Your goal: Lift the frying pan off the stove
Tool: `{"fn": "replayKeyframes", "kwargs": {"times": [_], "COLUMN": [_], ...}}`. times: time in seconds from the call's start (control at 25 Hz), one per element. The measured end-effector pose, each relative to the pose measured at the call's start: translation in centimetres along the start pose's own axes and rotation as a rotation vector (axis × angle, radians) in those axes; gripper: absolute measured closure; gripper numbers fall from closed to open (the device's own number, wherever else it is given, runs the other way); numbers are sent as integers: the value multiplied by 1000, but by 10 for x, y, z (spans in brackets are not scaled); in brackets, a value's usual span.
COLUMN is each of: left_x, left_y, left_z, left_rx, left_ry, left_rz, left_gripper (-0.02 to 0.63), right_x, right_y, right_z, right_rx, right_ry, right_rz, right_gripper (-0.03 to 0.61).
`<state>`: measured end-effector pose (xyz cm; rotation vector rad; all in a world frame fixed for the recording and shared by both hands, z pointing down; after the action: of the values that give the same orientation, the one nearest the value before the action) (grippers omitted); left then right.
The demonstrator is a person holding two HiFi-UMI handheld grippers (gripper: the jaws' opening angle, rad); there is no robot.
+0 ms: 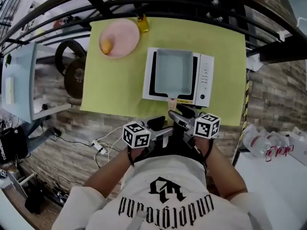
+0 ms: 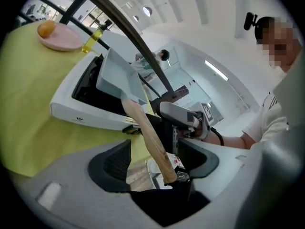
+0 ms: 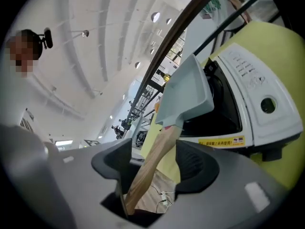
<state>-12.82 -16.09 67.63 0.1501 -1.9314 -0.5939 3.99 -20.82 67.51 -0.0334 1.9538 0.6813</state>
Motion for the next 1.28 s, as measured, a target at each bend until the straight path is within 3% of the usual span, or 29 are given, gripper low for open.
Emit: {"fn": "replayKeyframes", "kwargs": {"times": [0.28, 0.44, 0.52, 0.64, 0.92, 1.28], "left_x": [9, 13, 15, 14, 12, -8], "left_y": [10, 16, 18, 19, 22, 11], "left_z": [-22, -31, -33, -34, -32, -12], "left_rx": [31, 56, 56, 47, 31, 10], "left_ry": [99, 138, 148, 167, 189, 212], "left_rz": [103, 132, 141, 149, 156, 109], "left_gripper": [284, 287, 334, 450, 459, 459], "right_x": [-18, -27, -30, -31, -29, 5], "right_y": [8, 11, 12, 13, 17, 9], "right_z": [-21, -30, -35, -38, -36, -32], "right_rx": [25, 44, 56, 64, 36, 17], "right_ry": [-84, -123, -146, -179, -208, -237], "right_rz": [-114, -158, -171, -183, -240, -202], "right_gripper": [293, 327, 344, 385, 419, 420]}}
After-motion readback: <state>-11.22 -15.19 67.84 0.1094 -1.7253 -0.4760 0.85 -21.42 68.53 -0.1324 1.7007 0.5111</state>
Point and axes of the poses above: the fingertips, and each gripper's own axes: z backward along the fingers, x to its left, y out of its underside, the point moved 9 cm from there along z, backward along the fingers, and after that the axes turned 7 degrees about -x, right-handed, at the moved point
